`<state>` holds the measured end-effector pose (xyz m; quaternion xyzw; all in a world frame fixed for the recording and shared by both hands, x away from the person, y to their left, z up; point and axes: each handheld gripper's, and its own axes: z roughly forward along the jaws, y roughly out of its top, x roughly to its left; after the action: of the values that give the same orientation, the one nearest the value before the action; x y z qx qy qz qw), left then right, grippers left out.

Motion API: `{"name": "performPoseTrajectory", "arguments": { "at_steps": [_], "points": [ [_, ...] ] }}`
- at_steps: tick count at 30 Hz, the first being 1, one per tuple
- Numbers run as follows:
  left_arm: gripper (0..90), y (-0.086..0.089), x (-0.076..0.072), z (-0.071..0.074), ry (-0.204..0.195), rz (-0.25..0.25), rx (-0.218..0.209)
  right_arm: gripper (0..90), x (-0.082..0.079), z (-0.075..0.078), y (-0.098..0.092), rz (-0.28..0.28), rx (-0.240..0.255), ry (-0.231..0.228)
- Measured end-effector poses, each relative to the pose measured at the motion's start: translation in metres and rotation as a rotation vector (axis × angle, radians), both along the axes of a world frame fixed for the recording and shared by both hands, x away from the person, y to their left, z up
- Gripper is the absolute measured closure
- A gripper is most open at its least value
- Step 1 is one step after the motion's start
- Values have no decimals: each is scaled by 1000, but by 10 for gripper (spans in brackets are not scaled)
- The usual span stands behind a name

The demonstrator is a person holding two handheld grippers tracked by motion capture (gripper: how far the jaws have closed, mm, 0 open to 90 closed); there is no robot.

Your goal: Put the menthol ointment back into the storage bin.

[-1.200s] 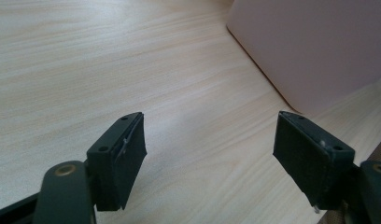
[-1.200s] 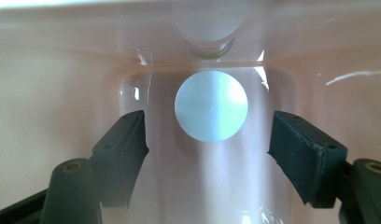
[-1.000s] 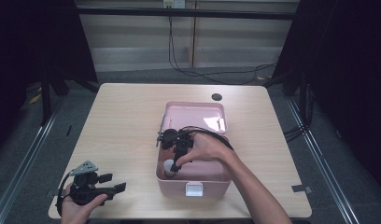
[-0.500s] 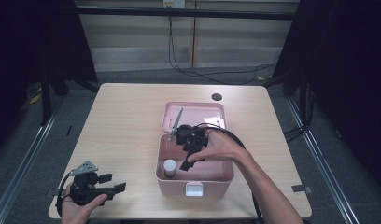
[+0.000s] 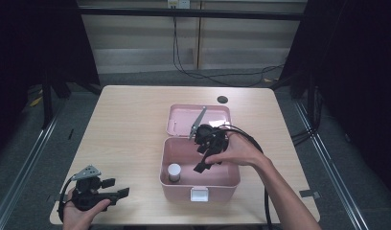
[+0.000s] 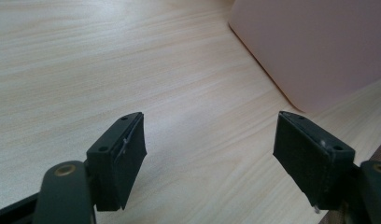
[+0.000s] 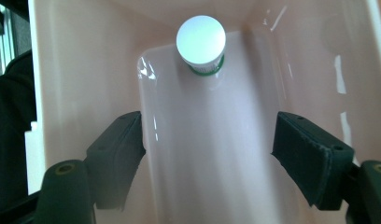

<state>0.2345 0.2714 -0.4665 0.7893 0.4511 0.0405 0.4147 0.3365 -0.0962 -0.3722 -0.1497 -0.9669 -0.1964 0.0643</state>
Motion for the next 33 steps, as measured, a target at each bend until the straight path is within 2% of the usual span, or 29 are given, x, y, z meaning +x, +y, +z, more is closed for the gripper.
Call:
{"name": "performPoseTrajectory", "arguments": {
  "at_steps": [7,12,20,21,23,26,29,31,33],
  "points": [
    [254,0,0,0,2,6,3,248,-5,4,-14,-30,39,-22],
    [279,0,1,0,7,16,4,269,-9,9,-24,-59,86,-48],
    [258,0,1,-1,8,13,1,273,-15,14,-46,-124,163,-86],
    [258,0,1,-1,8,15,2,273,-18,15,-53,-150,180,-100],
    [258,0,1,0,8,10,4,273,-19,14,-55,-156,188,-109],
    [254,0,0,0,7,14,2,273,-22,13,-63,-192,229,-157],
    [251,-1,0,-1,9,8,11,273,-26,12,-72,-241,262,-183],
    [251,-1,0,-1,8,7,8,273,-28,12,-76,-255,276,-183],
    [249,0,0,-1,9,8,7,272,-31,12,-80,-269,289,-204]
  ]
}}
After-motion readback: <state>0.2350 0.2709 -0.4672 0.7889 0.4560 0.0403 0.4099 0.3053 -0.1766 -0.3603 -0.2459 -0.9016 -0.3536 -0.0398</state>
